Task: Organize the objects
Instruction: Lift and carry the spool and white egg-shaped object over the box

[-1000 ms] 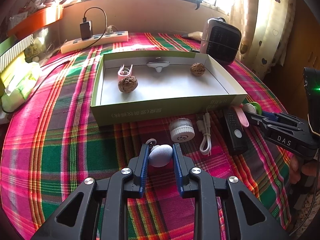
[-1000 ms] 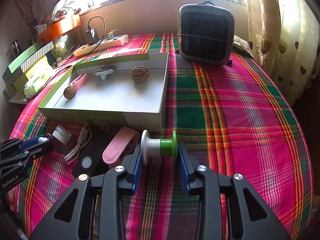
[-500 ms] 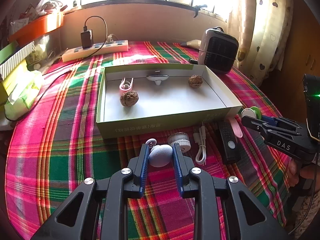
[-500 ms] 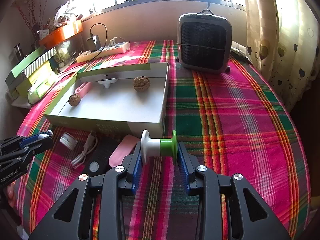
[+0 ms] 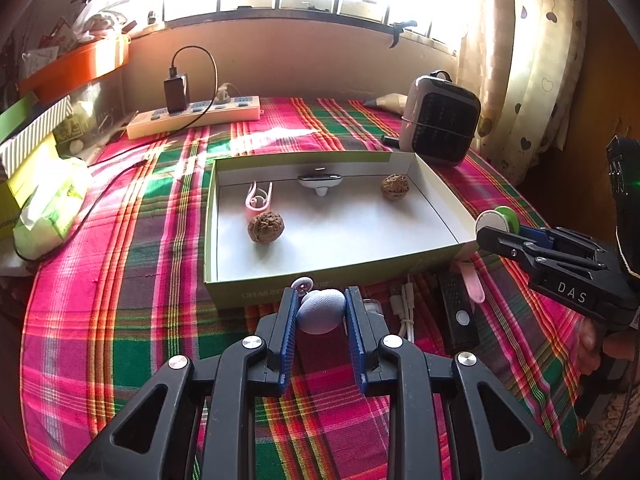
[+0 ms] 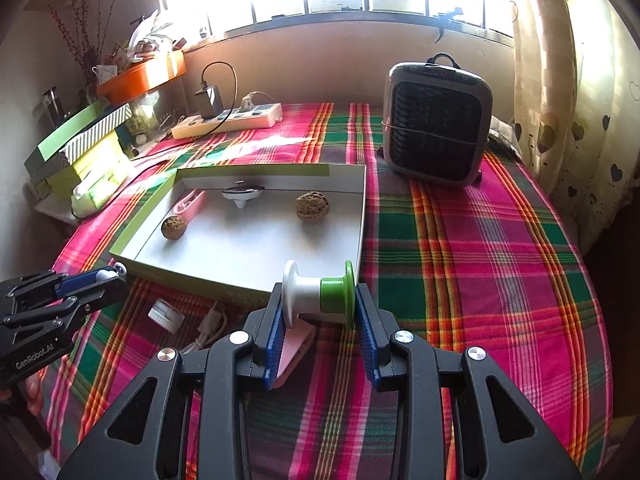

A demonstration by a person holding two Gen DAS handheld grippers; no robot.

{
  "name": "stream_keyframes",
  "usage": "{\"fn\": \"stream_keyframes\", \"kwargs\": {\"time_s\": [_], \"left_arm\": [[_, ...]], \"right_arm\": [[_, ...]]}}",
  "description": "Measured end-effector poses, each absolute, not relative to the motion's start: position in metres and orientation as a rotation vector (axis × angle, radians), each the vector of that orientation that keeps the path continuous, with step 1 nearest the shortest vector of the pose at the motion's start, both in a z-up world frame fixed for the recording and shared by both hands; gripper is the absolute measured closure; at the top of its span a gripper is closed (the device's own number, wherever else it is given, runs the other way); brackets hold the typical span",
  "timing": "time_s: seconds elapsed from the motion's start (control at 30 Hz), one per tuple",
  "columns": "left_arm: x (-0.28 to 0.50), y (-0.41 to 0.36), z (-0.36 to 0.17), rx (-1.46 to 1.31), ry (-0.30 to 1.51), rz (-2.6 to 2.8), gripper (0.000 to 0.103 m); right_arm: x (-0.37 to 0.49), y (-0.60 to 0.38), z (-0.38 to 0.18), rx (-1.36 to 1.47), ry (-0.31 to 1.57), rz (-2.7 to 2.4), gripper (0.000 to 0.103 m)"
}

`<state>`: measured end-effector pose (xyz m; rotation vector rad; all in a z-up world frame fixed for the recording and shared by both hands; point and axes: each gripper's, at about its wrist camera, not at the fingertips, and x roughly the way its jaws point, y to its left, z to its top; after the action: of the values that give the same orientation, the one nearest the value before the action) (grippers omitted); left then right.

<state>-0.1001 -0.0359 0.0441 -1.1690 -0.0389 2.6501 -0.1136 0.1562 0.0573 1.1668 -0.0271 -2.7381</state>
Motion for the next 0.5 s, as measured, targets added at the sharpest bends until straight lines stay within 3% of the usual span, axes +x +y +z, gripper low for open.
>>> {"fn": "stream_keyframes", "kwargs": {"time_s": [0.5], "left_arm": [[-0.122, -0.041, 0.044, -1.177, -0.055, 2.673, 0.081]], "right_arm": [[-0.152, 0.127, 0.061, 1.172, 0.015, -2.61, 0.069]]}}
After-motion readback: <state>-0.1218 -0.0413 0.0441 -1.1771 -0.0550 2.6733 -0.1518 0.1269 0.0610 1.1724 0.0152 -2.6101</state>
